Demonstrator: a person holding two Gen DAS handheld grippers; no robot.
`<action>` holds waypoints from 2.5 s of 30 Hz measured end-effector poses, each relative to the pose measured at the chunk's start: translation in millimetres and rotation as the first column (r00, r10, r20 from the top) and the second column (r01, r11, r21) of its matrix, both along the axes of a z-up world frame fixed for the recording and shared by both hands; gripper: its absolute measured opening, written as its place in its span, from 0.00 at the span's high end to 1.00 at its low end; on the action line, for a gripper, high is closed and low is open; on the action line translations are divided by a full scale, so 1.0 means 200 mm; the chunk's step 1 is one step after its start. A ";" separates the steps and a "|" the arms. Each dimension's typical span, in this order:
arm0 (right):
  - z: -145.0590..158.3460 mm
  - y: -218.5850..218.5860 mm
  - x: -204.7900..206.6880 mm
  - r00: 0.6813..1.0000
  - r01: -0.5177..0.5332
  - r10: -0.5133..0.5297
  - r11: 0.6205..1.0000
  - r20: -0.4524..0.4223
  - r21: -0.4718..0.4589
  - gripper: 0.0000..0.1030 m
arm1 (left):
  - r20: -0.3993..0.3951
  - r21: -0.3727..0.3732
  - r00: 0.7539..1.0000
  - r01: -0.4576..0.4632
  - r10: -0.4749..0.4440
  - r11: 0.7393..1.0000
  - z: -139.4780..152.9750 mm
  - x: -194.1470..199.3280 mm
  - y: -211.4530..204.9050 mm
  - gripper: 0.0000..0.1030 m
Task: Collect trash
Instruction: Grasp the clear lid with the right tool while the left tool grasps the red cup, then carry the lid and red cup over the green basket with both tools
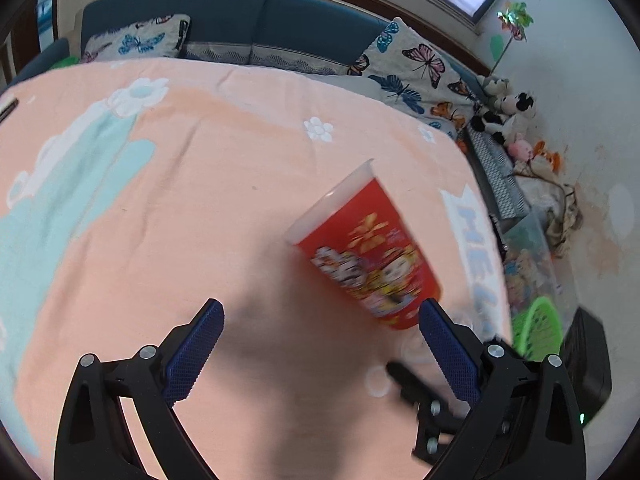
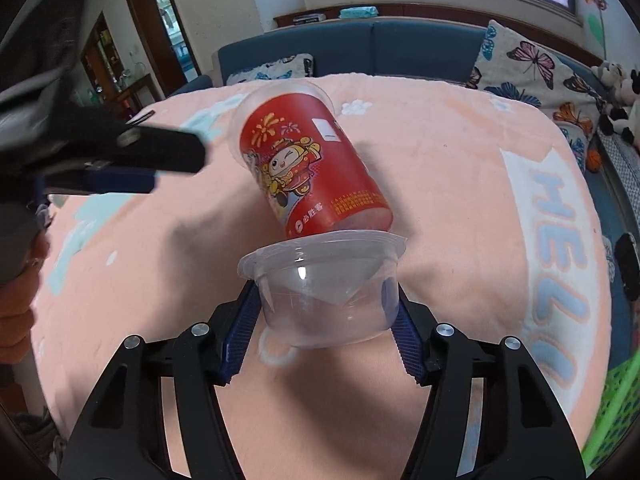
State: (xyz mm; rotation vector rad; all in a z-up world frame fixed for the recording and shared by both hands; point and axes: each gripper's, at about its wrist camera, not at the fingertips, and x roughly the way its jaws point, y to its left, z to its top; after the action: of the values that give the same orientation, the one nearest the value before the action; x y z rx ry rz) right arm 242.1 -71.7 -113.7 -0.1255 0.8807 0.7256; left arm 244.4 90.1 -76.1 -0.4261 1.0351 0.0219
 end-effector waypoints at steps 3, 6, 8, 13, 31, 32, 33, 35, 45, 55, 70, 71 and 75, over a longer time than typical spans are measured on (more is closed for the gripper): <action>0.03 -0.07 -0.04 1.000 0.007 -0.007 1.000 0.007 0.000 0.40 | -0.008 -0.006 1.000 0.007 -0.007 1.000 -0.01 0.04 -0.06 0.08; 0.05 -0.16 -0.07 0.999 0.028 -0.028 1.000 0.015 -0.003 0.40 | -0.009 -0.014 1.000 0.010 -0.010 1.000 -0.02 0.08 -0.13 0.08; 0.06 -0.22 -0.09 0.999 0.047 -0.047 0.999 0.019 -0.006 0.40 | -0.019 -0.010 1.000 0.007 -0.008 1.000 -0.04 0.11 -0.18 0.08; 0.08 -0.38 -0.11 0.996 0.090 -0.090 0.996 0.015 0.004 0.40 | -0.040 0.009 0.998 -0.041 0.041 0.999 -0.08 0.17 -0.23 0.08; 0.04 -0.54 -0.14 0.991 0.134 -0.134 0.991 0.003 0.009 0.40 | -0.127 -0.082 0.969 -0.223 0.212 0.971 -0.26 0.31 -0.16 0.08; 0.04 -0.54 -0.14 0.991 0.135 -0.135 0.991 0.003 0.008 0.40 | -0.121 -0.072 0.970 -0.219 0.210 0.973 -0.26 0.32 -0.17 0.09; 0.04 -0.54 -0.14 0.991 0.135 -0.135 0.991 0.002 0.009 0.40 | -0.117 -0.071 0.971 -0.216 0.207 0.974 -0.25 0.32 -0.18 0.11; 0.04 -0.54 -0.14 0.991 0.137 -0.137 0.990 0.000 0.008 0.40 | -0.107 -0.092 0.976 -0.202 0.192 0.975 -0.25 0.33 -0.18 0.20; 0.02 -0.56 -0.17 0.989 0.150 -0.150 0.988 -0.011 0.017 0.40 | -0.066 -0.042 0.988 -0.142 0.139 0.989 -0.20 0.31 -0.21 0.34; 0.04 -0.55 -0.24 0.987 0.159 -0.159 0.987 -0.005 0.027 0.40 | -0.015 0.010 1.000 -0.003 0.003 1.000 -0.11 0.17 -0.26 0.34; 0.14 -0.57 -0.42 0.983 0.183 -0.184 0.983 0.027 0.026 0.40 | 0.074 0.108 0.982 0.164 -0.172 0.981 0.08 -0.11 -0.32 0.34; 0.16 -0.58 -0.43 0.982 0.187 -0.188 0.982 0.030 0.029 0.40 | 0.076 0.106 0.981 0.169 -0.177 0.980 0.08 -0.12 -0.32 0.34; 0.18 -0.61 -0.49 0.979 0.199 -0.200 0.980 0.039 0.031 0.40 | 0.077 0.103 0.977 0.191 -0.199 0.976 0.10 -0.19 -0.34 0.34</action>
State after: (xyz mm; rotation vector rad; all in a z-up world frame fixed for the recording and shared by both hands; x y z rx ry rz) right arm 143.2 -193.8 -76.8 -0.0273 0.8298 0.5454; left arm 206.0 22.9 -56.3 -0.2350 0.9821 -0.1216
